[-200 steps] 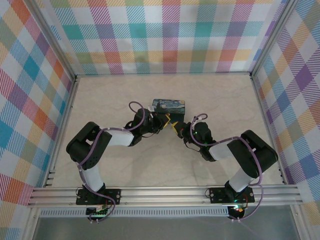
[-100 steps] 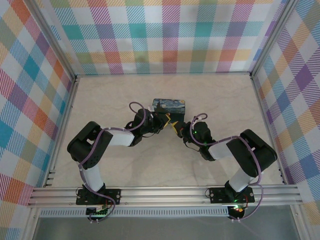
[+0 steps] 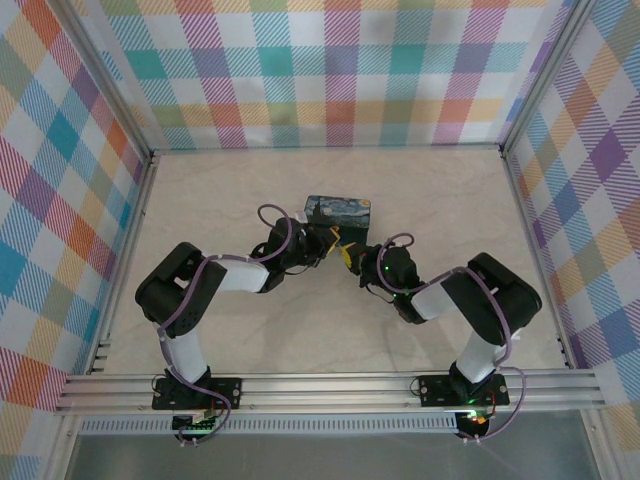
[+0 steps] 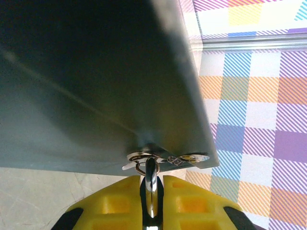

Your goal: Unlock a padlock with a key

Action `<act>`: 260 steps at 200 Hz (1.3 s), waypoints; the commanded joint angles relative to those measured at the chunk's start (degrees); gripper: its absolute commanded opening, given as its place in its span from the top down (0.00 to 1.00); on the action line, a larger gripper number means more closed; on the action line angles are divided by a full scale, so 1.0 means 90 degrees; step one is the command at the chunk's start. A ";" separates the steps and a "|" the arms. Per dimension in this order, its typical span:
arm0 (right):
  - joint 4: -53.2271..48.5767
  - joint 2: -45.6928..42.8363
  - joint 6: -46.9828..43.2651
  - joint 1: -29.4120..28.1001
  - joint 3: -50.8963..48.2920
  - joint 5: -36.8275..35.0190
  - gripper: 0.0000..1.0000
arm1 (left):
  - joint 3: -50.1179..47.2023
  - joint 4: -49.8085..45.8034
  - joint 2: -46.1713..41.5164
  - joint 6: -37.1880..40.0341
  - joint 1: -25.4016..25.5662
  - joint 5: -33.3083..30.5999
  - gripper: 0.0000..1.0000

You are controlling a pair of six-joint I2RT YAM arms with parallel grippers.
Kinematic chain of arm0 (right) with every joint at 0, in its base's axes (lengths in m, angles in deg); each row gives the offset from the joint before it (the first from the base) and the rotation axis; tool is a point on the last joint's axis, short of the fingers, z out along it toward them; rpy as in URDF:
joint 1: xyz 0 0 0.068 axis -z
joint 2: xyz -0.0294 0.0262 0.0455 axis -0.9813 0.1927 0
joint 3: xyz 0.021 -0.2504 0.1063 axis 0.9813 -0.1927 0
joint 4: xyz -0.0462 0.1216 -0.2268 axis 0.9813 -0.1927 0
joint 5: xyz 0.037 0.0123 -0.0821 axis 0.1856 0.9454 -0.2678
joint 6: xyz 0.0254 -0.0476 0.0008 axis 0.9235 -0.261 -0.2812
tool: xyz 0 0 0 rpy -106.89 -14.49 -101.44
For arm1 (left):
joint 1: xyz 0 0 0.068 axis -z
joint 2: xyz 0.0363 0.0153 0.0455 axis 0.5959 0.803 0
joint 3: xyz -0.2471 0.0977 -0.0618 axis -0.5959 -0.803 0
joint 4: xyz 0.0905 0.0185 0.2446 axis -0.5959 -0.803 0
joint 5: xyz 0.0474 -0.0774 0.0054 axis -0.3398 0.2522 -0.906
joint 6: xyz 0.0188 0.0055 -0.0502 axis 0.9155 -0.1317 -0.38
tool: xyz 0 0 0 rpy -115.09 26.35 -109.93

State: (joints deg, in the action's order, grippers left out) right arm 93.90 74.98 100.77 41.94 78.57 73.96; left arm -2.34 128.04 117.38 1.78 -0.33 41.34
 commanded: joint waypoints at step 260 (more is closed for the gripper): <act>0.0043 -0.0135 -0.0542 0.0209 -0.0322 0.0382 0.66 | -0.0243 -0.0041 -0.0396 0.0557 -0.0024 0.0650 0.99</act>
State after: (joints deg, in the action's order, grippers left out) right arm 96.26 77.06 98.50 43.23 77.91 77.98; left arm -4.87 127.89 115.37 4.42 -0.51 44.29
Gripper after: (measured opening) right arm 0.331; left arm 0.118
